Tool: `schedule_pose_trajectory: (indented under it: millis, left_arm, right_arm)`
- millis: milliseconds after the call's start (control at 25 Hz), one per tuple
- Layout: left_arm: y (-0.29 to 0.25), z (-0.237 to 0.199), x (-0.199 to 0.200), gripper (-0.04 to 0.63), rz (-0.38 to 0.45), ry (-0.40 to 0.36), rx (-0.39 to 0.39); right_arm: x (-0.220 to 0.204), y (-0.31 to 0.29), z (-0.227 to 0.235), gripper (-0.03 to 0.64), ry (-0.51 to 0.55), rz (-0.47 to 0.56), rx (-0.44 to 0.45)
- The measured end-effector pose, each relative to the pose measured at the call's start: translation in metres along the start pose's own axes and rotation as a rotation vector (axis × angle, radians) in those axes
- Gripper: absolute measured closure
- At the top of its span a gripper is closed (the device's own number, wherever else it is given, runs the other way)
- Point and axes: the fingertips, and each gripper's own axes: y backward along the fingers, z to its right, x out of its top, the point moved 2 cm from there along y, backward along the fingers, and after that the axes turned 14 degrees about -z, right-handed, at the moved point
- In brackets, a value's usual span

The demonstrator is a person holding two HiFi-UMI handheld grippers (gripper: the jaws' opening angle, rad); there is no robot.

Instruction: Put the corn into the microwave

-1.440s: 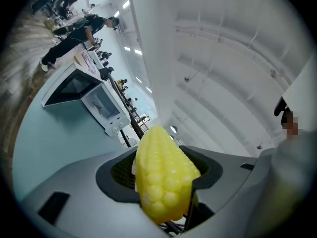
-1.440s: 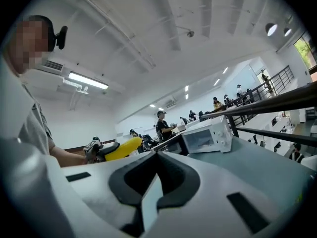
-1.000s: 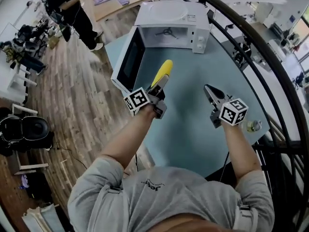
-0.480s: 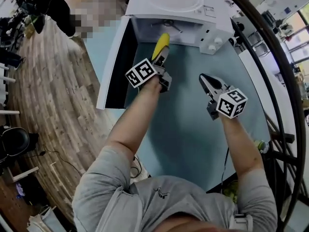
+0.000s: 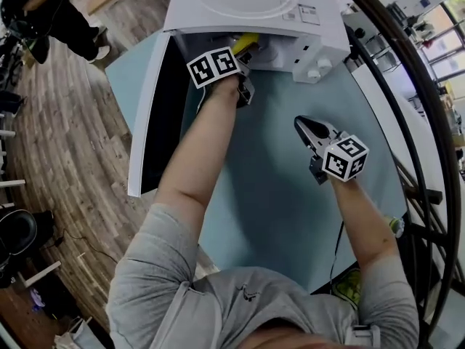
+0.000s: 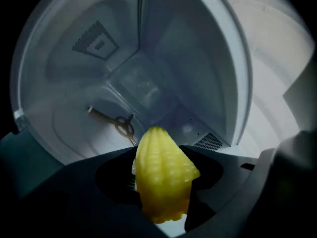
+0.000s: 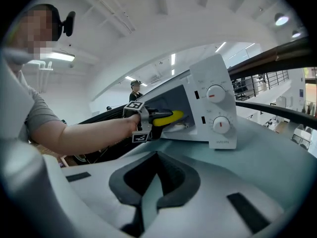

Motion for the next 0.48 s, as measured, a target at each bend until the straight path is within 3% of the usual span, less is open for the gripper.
schedule_pose_trajectory:
  millis: [200,480]
  left_arm:
    - [-0.026,-0.006,0.001,0.342,-0.108,-0.041,0.037]
    - [-0.041,-0.019,0.001,0.342,-0.170,-0.041,0.084]
  right_arm:
    - [-0.002,0.001,0.003,0.599,0.003,0.005,0.011]
    - [-0.006,0.005,0.010,0.599,0.012,0.000,0.013]
